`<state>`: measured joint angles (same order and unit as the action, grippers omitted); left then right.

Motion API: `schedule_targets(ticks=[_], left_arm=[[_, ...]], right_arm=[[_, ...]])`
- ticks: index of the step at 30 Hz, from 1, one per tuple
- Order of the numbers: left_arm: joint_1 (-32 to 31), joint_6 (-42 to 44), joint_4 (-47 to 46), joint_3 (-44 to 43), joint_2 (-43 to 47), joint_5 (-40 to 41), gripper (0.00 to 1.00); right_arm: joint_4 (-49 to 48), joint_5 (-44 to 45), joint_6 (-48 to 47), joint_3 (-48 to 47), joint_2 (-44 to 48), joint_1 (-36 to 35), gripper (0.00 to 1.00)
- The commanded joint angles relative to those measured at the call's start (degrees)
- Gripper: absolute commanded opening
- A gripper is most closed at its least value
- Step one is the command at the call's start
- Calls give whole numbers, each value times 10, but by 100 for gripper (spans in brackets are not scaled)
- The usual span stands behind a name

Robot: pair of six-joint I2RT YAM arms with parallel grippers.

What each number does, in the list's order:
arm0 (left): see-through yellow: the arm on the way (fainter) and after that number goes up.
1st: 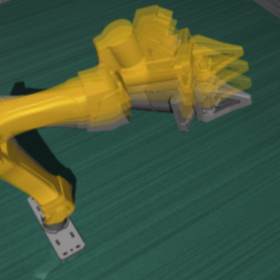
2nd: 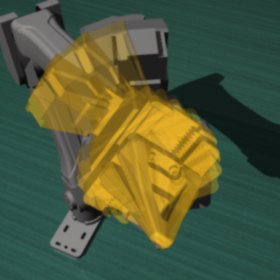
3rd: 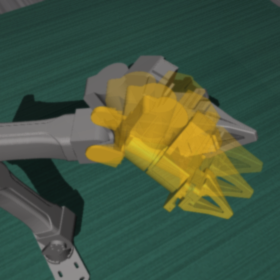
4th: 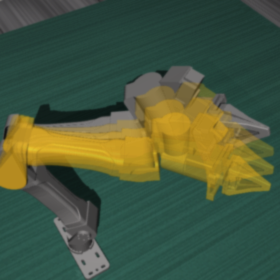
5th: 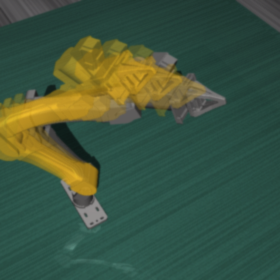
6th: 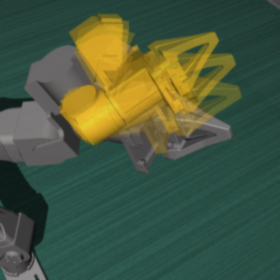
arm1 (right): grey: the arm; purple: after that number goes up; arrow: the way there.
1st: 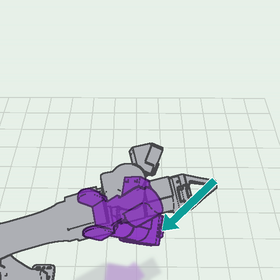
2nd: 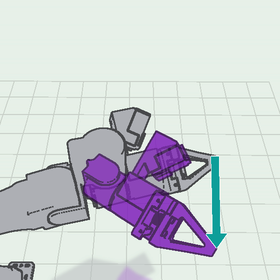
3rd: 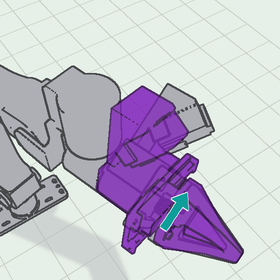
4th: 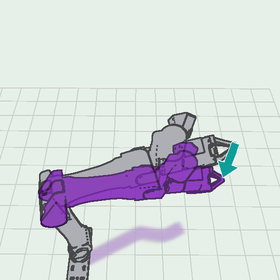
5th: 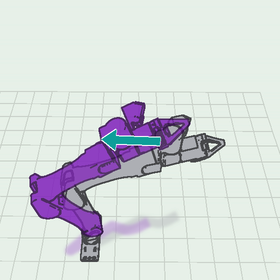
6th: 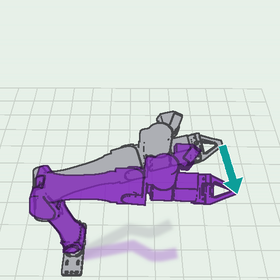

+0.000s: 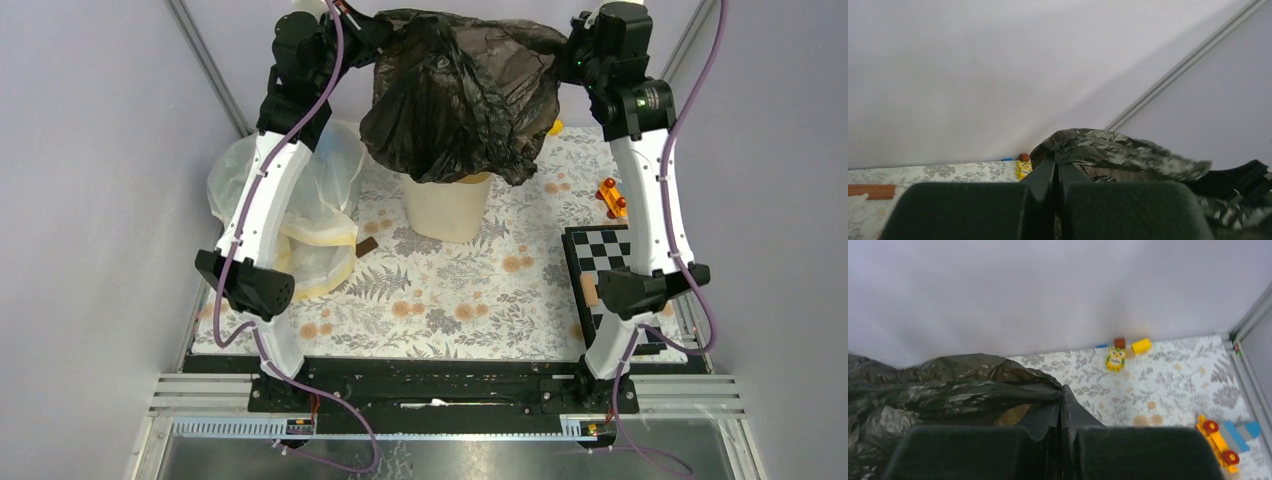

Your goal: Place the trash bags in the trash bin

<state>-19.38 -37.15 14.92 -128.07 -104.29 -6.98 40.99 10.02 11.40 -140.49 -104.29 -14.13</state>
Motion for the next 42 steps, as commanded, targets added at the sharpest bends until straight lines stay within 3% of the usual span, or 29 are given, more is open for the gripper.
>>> schedule_targets(ticks=[1,7,12,15,19,26,28,29,30,32,37,42], left_arm=[[25,-18,-26,-29,-30,-26,0],[27,-30,-80,-40,-82,-48,0],[27,-57,-143,-65,-138,-74,0],[29,-59,-163,-59,-152,-75,0],[42,-58,-189,-14,-125,-77,0],[59,-38,-199,105,5,-78,0],[62,-33,-201,181,52,-73,0],[64,-31,-209,221,77,-70,0],[65,-28,-218,254,100,-63,0],[65,-23,-224,296,131,-48,0],[66,-38,-202,291,137,-80,0],[65,-62,-212,296,136,-94,0]], right_arm=[[7,25,68,-5,-30,30,0],[-15,-47,99,-90,-90,103,0],[-80,-89,101,-48,-80,123,0],[-91,-170,103,-39,-86,123,0],[-102,-246,94,-2,-72,110,0],[-75,-257,72,26,-37,40,9],[-70,-248,63,38,-28,17,17],[-64,-241,60,41,-24,13,32],[-56,-235,60,40,-21,12,54],[-31,-225,51,30,-14,11,79],[-12,-225,0,48,58,4,98],[-50,-306,-69,138,151,-15,100]])
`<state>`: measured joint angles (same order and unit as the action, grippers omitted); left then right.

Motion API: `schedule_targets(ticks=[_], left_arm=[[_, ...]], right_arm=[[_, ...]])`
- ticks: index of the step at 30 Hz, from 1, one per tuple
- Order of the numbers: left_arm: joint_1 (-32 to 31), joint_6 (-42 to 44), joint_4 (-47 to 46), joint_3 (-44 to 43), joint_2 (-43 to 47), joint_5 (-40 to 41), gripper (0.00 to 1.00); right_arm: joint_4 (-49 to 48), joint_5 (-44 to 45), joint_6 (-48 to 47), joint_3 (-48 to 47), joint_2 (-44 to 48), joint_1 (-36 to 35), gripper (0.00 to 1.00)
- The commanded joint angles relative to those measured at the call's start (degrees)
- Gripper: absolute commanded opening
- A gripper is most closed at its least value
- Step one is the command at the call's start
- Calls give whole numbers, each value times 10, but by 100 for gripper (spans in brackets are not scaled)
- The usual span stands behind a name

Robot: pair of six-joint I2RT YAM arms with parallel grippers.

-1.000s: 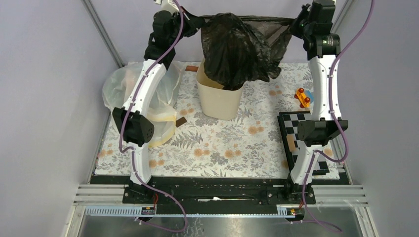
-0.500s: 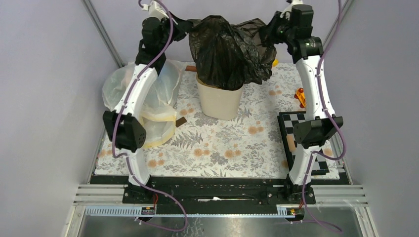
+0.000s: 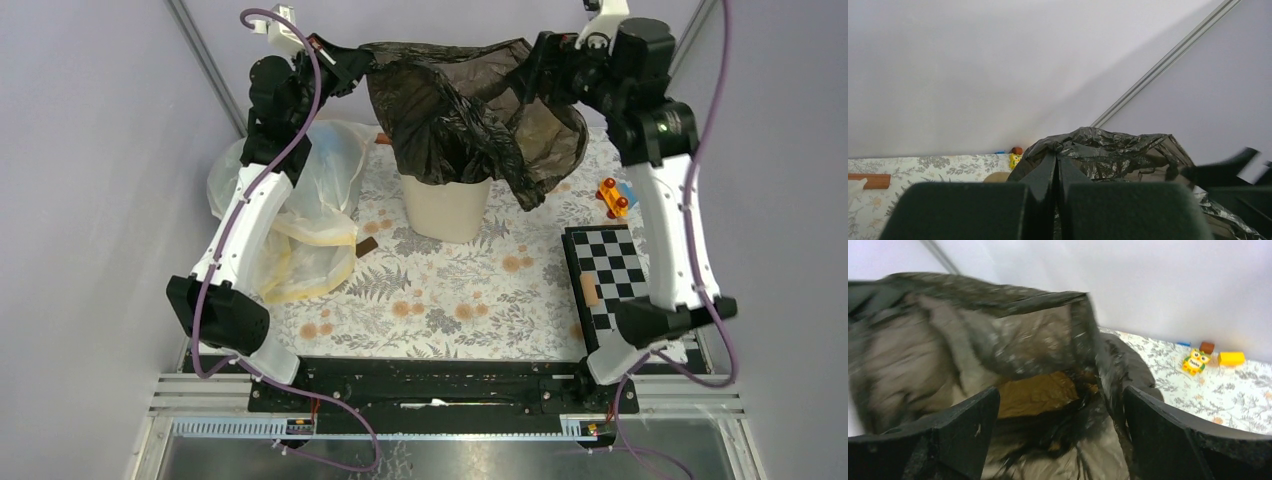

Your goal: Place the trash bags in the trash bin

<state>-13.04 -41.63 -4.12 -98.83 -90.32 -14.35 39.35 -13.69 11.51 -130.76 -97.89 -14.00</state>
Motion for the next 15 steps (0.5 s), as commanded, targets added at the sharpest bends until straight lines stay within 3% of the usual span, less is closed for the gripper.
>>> schedule_targets(ticks=[1,7,15], left_arm=[[2,-20,-22,4,-4,-22,0],[2,-31,-24,8,-7,-29,0],[2,-39,-27,23,8,-37,0]], right_arm=[[-40,-90,-79,58,100,-21,100],[-64,-173,-132,151,149,-96,100],[-59,-39,-143,174,115,-179,100]])
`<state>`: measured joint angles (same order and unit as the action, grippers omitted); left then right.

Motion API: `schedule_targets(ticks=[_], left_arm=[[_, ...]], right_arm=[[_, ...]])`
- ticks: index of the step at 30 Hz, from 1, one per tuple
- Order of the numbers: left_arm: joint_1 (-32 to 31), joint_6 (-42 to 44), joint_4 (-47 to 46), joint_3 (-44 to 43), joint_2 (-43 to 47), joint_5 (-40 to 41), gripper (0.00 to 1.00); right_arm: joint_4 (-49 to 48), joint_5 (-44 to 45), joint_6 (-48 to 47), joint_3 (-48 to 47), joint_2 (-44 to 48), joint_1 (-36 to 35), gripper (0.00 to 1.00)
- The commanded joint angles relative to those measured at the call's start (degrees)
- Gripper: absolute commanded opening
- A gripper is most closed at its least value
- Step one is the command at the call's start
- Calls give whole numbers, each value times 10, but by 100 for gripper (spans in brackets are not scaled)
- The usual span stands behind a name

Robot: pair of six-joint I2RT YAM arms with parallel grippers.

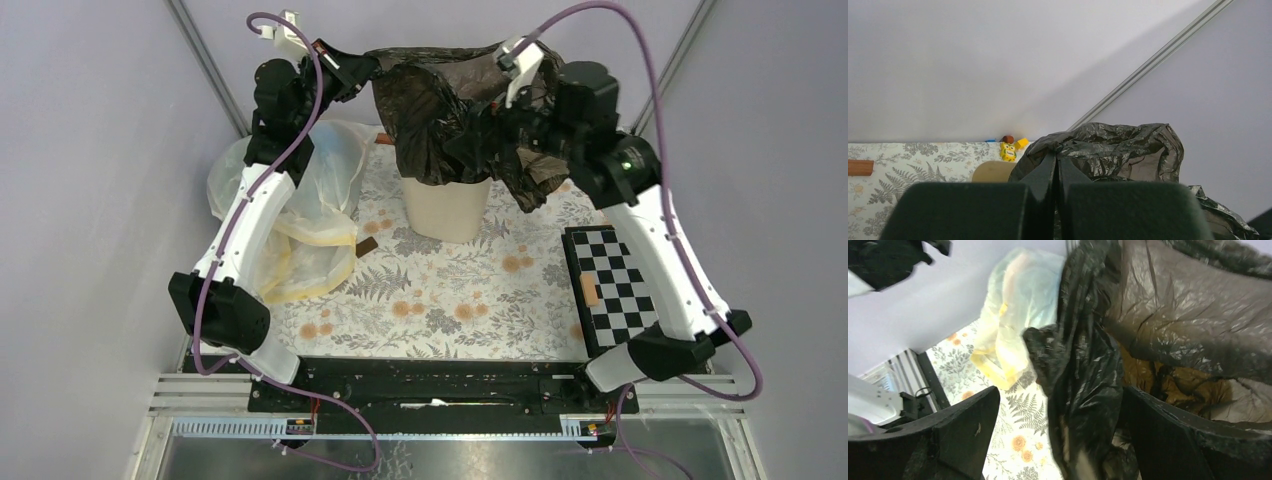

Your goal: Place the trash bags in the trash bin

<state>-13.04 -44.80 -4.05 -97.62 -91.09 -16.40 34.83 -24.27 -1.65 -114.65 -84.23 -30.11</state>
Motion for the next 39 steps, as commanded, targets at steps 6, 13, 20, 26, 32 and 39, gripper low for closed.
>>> schedule_targets(ticks=[6,13,20,26,32,39], left_arm=[[2,-1,-27,21,30,-14,0],[2,9,-25,32,40,-13,0],[3,49,4,22,41,15,0],[4,47,10,-20,7,6,0],[3,43,11,-36,-22,-12,0],[4,52,-11,62,9,9,0]], right_arm=[[8,154,-44,17,-74,-93,100],[36,304,-58,2,-147,-130,98],[33,413,-71,-40,-216,-103,57],[38,384,-46,-119,-286,-55,23],[62,339,-42,-125,-332,-36,17],[79,214,-44,-80,-342,-36,24]])
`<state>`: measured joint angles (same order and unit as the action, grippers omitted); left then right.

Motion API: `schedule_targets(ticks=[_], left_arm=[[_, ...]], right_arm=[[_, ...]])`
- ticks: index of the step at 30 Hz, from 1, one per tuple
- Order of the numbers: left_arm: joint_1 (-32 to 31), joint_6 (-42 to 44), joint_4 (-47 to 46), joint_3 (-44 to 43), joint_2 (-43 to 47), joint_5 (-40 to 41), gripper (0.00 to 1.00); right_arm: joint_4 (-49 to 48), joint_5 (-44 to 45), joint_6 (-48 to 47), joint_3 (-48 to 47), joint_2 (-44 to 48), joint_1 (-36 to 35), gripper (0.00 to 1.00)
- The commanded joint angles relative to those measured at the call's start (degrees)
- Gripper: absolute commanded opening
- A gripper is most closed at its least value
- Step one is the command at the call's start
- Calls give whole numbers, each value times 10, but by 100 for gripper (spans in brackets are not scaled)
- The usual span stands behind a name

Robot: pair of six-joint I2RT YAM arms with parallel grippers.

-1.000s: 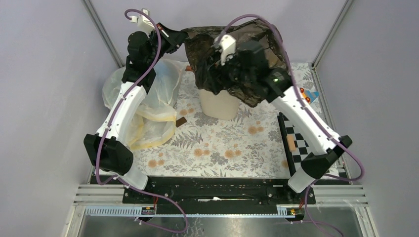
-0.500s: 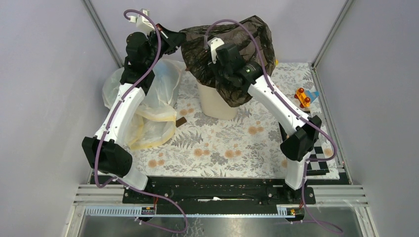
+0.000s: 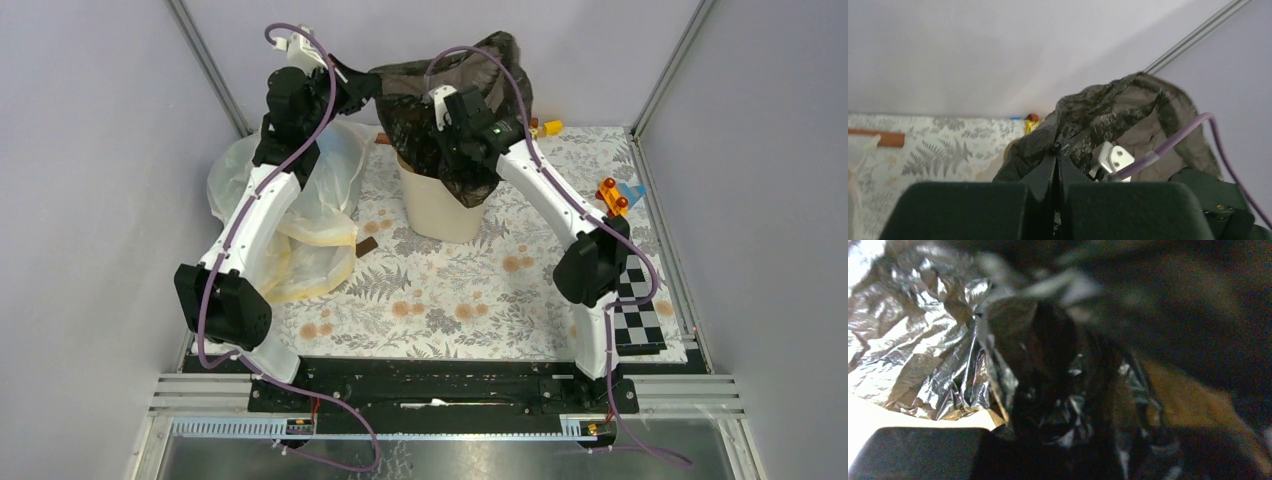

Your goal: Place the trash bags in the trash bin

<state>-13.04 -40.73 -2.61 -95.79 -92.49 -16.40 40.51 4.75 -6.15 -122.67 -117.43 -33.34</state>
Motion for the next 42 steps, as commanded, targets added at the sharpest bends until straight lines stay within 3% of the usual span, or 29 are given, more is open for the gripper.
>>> schedule_targets(ticks=[1,4,6,8,11,25,34,42], left_arm=[[5,13,-23,50,27,12,0],[10,12,-9,53,32,15,0],[13,13,-3,49,38,16,0],[14,16,1,50,47,20,0],[15,24,9,52,62,27,0],[16,32,24,84,101,45,0],[16,36,25,103,89,52,0],[16,40,25,119,51,56,0]], right_arm=[[29,-81,1,-10,-12,-4,26],[52,-93,2,-47,-5,-4,38],[55,-102,1,-61,18,-4,53],[55,-108,3,-58,43,-4,66],[55,-113,8,-37,78,-5,78],[30,-68,25,109,197,-50,75],[12,-51,34,186,252,-79,97],[0,-32,47,205,303,-84,99]])
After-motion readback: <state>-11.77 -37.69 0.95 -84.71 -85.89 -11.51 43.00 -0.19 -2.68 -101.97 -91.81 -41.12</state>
